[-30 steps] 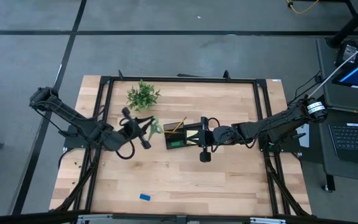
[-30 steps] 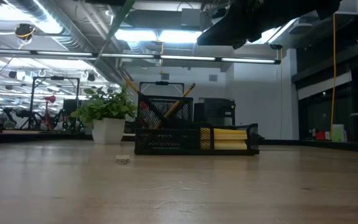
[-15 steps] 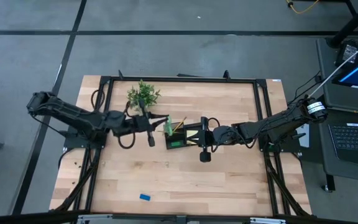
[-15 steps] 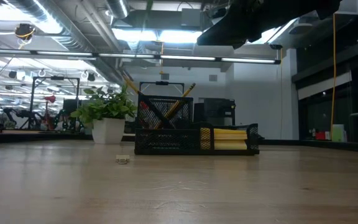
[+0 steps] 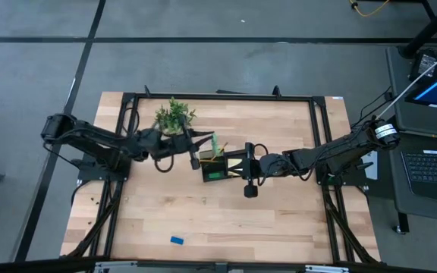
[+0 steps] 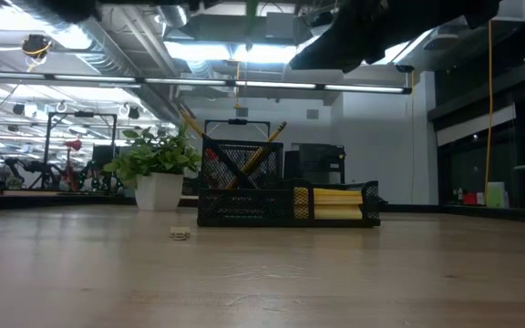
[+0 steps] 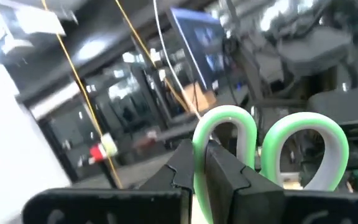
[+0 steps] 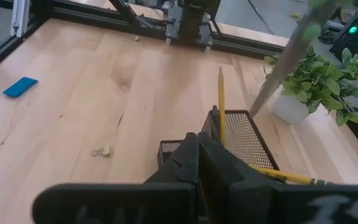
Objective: Pick and place office supplies into organizer
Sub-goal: Put the green scissors into the black desk organizer
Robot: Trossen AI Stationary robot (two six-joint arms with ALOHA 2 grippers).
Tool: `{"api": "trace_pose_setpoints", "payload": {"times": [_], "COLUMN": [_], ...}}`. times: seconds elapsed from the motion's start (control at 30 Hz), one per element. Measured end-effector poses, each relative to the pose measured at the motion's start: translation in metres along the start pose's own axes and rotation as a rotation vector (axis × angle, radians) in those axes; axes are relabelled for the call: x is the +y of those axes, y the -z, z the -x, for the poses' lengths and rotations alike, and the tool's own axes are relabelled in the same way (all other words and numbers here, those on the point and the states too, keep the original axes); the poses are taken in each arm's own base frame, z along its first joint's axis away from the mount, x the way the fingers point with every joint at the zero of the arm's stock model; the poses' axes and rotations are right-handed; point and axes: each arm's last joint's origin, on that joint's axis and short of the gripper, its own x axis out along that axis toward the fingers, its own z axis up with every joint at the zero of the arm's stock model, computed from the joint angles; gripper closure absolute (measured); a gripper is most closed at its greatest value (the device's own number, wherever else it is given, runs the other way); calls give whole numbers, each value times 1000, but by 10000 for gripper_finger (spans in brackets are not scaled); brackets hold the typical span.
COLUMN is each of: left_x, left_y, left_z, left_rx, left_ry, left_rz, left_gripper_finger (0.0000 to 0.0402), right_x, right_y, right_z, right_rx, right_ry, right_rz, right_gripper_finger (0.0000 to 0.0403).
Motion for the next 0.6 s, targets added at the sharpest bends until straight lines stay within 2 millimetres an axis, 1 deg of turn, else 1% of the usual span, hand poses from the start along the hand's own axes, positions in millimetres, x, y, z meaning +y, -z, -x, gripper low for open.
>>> {"api": "trace_pose_setpoints", "payload": {"times": [0.07,0.17,0.27,0.33,0.43,0.6], "left_x": [2,7,9,8,4,3], "left_y": [9,27,35,39,43,41], "left_z": [12,35,49,50,46,42], "left_rx": [-81,-188,-252,-230,-162,-152], "left_ry": [-42,-96,-93,-78,-42,-32], "left_rz": [26,52,73,93,81,104], "left_gripper_finger": [387,387,387,387,387,387], "right_x": [0,1,1,1,0,-1], "right_y": [1,3,3,2,2,2], "right_z": [0,0,0,0,0,0], "right_rx": [11,28,28,22,16,17], "right_ry": [-2,-3,-4,-3,-2,3], "right_rz": [3,7,6,4,2,-1], "right_gripper_finger": [393,393,393,393,393,393]}}
